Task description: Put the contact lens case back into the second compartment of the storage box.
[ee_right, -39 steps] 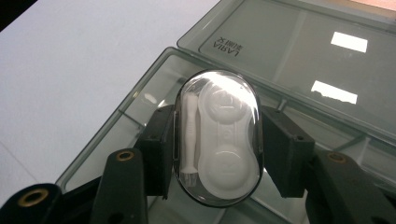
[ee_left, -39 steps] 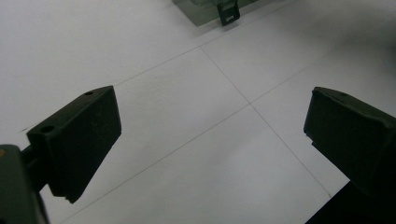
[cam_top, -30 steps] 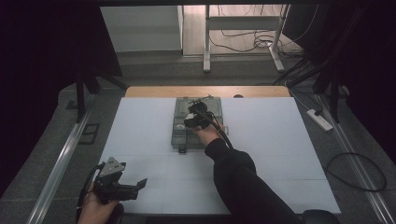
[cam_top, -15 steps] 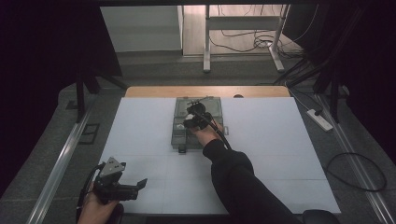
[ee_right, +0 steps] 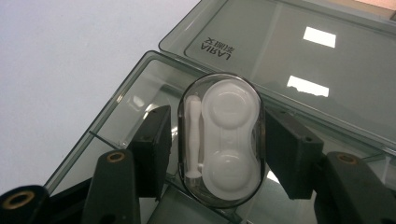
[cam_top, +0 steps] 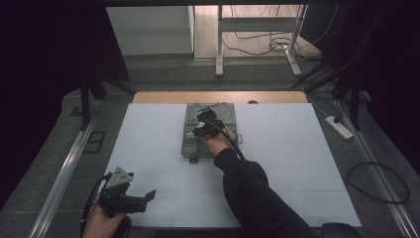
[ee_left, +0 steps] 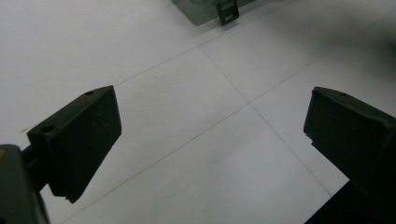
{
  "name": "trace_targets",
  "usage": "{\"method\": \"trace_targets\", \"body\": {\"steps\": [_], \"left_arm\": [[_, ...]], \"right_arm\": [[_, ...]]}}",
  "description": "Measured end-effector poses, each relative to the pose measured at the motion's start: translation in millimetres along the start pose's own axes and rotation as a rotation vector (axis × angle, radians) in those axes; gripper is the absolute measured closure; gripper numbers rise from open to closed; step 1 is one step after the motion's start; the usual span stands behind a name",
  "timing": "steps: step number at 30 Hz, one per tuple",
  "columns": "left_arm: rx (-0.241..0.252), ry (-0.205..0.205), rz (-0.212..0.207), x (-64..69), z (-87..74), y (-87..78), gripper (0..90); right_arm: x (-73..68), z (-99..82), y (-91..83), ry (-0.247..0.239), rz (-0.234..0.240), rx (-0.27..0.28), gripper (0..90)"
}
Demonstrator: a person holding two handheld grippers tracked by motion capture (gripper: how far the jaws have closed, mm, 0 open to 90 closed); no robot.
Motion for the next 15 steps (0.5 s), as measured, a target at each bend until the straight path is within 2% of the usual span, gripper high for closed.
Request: {"method": "trace_targets", "body": {"steps": [15], "left_arm": [[0.000, 0.001, 0.000, 0.1, 0.0, 0.0, 4.0]], "right_arm": [[0.3, 3.0, -0.5, -0.029, -0.001, 0.004, 40.7]]}}
Point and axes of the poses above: each handheld gripper's, and its own axes: y roughly forward along the jaws, z roughly out of its top, x roughly to its right, the point moved 7 cm from there along y, roughly forward along the jaws, and after that the axes turned 3 degrees about -y, right-handed, at the moved point
